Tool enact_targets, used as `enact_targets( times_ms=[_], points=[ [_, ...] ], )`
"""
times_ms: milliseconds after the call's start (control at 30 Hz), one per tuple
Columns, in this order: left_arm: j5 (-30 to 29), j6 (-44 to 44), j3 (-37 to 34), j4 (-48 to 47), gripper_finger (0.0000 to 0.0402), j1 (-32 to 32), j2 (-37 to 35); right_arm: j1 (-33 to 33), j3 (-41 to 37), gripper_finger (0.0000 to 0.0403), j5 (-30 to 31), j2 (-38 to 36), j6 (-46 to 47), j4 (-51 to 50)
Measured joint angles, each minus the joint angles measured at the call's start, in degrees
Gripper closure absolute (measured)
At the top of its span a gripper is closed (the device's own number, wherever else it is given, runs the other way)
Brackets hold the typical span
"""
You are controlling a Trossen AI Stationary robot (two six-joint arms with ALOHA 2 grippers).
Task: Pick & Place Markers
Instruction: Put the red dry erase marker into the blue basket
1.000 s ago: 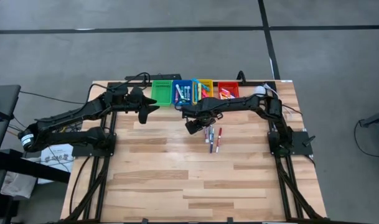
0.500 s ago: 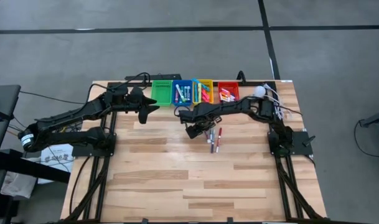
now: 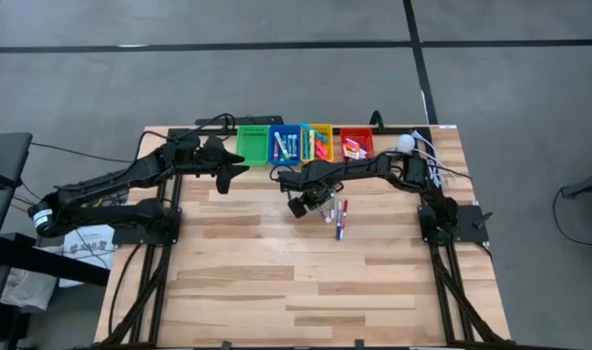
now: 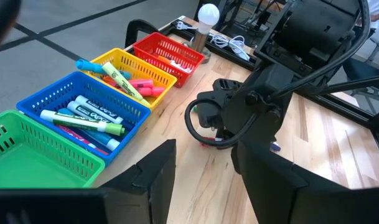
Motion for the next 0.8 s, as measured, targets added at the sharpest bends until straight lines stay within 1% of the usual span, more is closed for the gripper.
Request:
enact_targets(
  times_ms=[67, 200, 233, 367, 433, 500, 667, 800],
  points=[
    [0.0, 0.0, 0.0, 0.0, 0.0229, 0.0, 0.0, 0.0, 0.0, 0.0355, 0.0, 0.0, -0.2, 0.0],
    [0.0, 0.0, 0.0, 0.0, 0.0229, 0.0, 0.0, 0.0, 0.0, 0.0355, -0.1, 0.0, -0.7, 0.1],
    [0.0, 0.0, 0.0, 0.0, 0.0229, 0.0, 0.0, 0.0, -0.1, 0.0352, -0.1, 0.0, -1.0, 0.2],
    [0.0, 0.0, 0.0, 0.0, 0.0229, 0.0, 0.0, 0.0, -0.1, 0.0316, -0.2, 0.0, -1.4, 0.3],
    [0.0, 0.0, 0.0, 0.0, 0.0229, 0.0, 0.0, 0.0, 0.0, 0.031, -0.3, 0.0, -1.4, 0.3],
    [0.0, 0.0, 0.0, 0.0, 0.0229, 0.0, 0.0, 0.0, 1.0, 0.0317, -0.3, 0.1, -1.8, -0.6],
    [0.0, 0.0, 0.0, 0.0, 0.0229, 0.0, 0.0, -0.2, 5.3, 0.0355, -0.4, 0.8, -5.2, -3.5],
    [0.2, 0.0, 0.0, 0.0, 0.0229, 0.0, 0.0, -1.1, 9.8, 0.0356, -1.6, 0.7, -7.4, -3.0]
  ],
)
